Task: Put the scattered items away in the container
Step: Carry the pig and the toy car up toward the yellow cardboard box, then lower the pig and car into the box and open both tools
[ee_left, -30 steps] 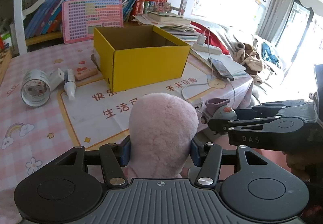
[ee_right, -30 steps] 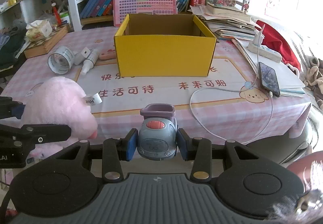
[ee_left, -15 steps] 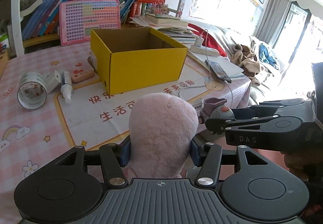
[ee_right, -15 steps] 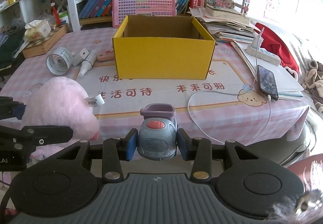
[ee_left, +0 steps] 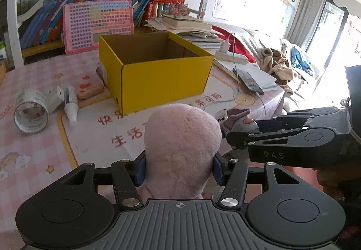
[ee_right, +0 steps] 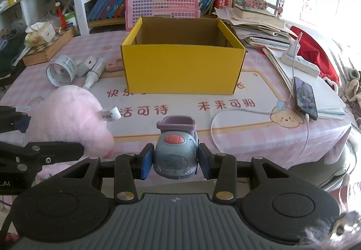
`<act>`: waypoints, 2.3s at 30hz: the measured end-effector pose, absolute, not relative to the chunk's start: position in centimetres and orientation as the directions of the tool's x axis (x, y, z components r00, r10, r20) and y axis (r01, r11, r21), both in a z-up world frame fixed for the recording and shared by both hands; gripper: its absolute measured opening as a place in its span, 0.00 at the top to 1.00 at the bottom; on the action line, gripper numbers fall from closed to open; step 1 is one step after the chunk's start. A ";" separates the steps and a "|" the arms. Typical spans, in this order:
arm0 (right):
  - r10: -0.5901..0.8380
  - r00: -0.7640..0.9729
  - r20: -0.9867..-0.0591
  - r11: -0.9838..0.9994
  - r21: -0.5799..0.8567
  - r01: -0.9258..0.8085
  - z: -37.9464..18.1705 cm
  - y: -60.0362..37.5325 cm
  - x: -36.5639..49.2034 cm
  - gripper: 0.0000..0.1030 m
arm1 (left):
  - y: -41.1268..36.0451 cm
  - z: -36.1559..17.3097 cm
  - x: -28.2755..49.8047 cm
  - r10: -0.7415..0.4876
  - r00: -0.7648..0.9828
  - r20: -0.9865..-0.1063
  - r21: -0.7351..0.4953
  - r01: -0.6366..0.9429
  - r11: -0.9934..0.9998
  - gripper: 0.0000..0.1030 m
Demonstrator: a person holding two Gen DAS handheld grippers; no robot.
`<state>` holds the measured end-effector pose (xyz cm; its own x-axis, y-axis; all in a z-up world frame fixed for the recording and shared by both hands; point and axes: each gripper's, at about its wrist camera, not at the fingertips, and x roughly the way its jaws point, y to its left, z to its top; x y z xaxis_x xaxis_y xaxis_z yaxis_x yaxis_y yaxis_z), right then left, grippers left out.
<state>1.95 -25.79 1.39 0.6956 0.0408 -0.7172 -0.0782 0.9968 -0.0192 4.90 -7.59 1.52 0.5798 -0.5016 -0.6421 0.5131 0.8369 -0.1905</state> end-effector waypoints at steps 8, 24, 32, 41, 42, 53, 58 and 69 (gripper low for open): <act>0.045 0.711 -0.702 0.995 -0.034 -0.096 1.7 -25.8 4.7 0.62 | -7.8 2.0 7.5 -0.500 0.604 -0.621 -0.168 0.521 0.837 0.47; 0.075 0.769 -0.635 0.990 -0.042 -0.131 4.8 -27.8 12.7 0.62 | -10.2 5.3 14.2 -0.506 0.666 -0.548 -0.122 0.534 0.836 0.47; 0.116 0.784 -0.609 0.979 -0.063 -0.194 6.2 -29.3 17.6 0.61 | -12.0 6.7 18.3 -0.471 0.712 -0.521 -0.090 0.503 0.860 0.47; 0.178 0.756 -0.630 0.960 -0.058 -0.274 5.7 -31.1 23.0 0.61 | -13.9 6.5 22.6 -0.409 0.739 -0.536 -0.064 0.447 0.892 0.47; 0.185 0.751 -0.634 0.957 -0.058 -0.285 5.6 -31.3 23.5 0.61 | -14.1 6.5 23.0 -0.402 0.738 -0.542 -0.060 0.443 0.895 0.47; 0.230 0.652 -0.722 0.896 -0.105 -0.432 2.8 -31.3 29.6 0.61 | -17.6 4.0 29.6 -0.331 0.652 -0.682 0.034 0.481 0.876 0.46; 0.199 0.607 -0.769 0.847 -0.177 -0.501 1.7 -30.7 32.3 0.61 | -18.3 3.1 32.2 -0.293 0.613 -0.734 0.088 0.513 0.854 0.46; 0.142 0.432 -0.891 0.691 -0.223 -0.687 -2.2 -28.3 36.2 0.61 | -20.4 -0.6 34.7 -0.187 0.485 -0.854 0.184 0.619 0.764 0.42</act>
<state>36.20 -28.31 -2.18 0.4321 0.1419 -0.8906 -0.6871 0.6914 -0.2232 34.71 -20.37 -0.59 0.4845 -0.1873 -0.8545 0.6189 0.7637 0.1835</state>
